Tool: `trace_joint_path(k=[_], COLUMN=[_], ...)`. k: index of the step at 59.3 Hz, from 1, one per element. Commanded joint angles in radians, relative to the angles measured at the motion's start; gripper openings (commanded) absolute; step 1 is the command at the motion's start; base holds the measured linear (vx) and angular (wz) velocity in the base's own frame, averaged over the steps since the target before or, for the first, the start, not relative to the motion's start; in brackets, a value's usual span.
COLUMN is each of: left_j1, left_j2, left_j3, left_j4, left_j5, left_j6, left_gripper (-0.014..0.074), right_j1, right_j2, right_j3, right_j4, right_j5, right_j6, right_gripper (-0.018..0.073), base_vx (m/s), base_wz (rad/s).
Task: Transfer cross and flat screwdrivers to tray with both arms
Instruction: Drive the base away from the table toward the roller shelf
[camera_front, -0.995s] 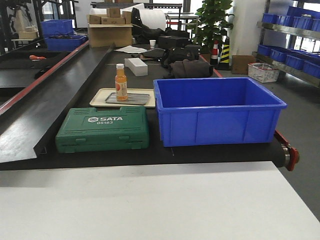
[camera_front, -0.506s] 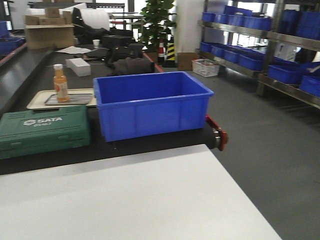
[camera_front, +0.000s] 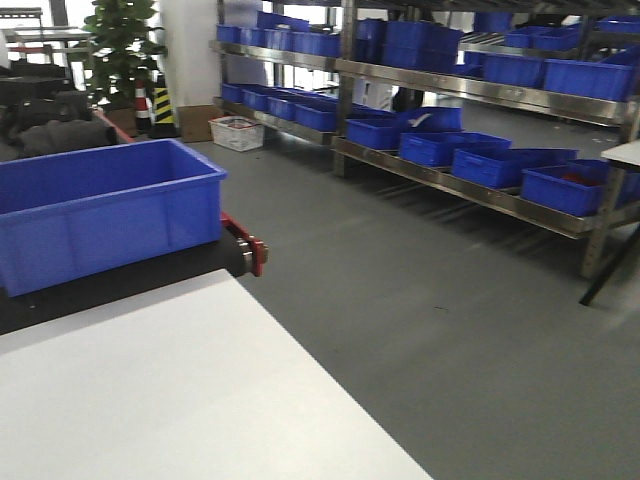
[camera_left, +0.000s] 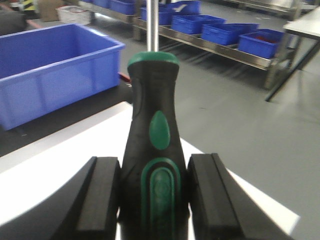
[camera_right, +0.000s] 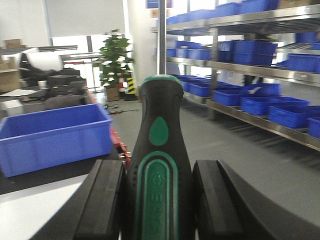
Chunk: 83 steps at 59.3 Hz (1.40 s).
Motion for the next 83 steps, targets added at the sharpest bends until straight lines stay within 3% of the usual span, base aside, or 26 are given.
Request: trace_joint_path(k=[1,44,83], left_j1=[-0.003,-0.003,-0.003], left_j2=[0.002,0.0,-0.006], left_j3=[-0.027,-0.027,-0.027], left_j4=[-0.014,-0.014,-0.014], left_j5=[-0.1,-0.1,-0.097], left_j6=[0.0,0.0,0.0], left_gripper=[0.0001,0.0001,0.0001], right_j1=[0.0,0.0,0.0], right_j2=[0.008,0.008,0.008], right_j3=[-0.028,-0.028,-0.028], right_j4=[-0.003,-0.003,-0.003], right_j5=[-0.102,-0.102,-0.105], right_j6=[-0.005,-0.005,-0.005], right_gripper=[-0.0008,-0.0008,-0.0008], base_vx=[-0.16,-0.1,0.15], base_wz=[-0.6,-0.58,-0.71])
